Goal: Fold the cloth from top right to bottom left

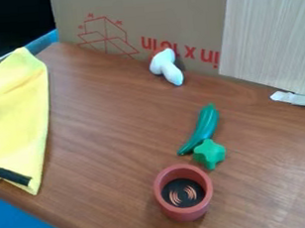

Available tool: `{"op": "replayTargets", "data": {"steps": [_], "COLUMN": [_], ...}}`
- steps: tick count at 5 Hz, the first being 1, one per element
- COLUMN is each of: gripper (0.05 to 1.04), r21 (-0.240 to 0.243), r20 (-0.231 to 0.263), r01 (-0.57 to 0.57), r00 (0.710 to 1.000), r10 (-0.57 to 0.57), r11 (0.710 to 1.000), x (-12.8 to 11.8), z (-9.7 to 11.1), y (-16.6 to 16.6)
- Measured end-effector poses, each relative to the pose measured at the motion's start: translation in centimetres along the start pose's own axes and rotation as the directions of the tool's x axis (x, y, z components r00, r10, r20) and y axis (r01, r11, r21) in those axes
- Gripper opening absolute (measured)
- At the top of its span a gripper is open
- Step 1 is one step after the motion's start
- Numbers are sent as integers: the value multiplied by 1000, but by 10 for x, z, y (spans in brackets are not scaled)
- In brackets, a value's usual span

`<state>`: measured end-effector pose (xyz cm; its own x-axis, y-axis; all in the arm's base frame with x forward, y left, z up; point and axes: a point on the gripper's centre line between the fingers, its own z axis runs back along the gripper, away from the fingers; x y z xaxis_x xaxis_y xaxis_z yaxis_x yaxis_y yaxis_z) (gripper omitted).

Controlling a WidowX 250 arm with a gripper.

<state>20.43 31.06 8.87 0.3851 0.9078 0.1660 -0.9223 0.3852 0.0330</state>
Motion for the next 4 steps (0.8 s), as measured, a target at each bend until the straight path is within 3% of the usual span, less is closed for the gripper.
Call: {"op": "replayTargets", "data": {"steps": [1,2,3,4], "gripper": [999,1001,1001,1001], "r21": [-64,-157,-235,-246], "r20": [-48,-94,-48,-13], "r01": [38,105,257,398], "r00": [998,988,960,910], "r10": [-41,-120,-276,-413], "r11": [997,982,937,884], "x": [4,-1,-12,-42], "z": [10,27,62,75], "y": [4,1,-21,-61]}}
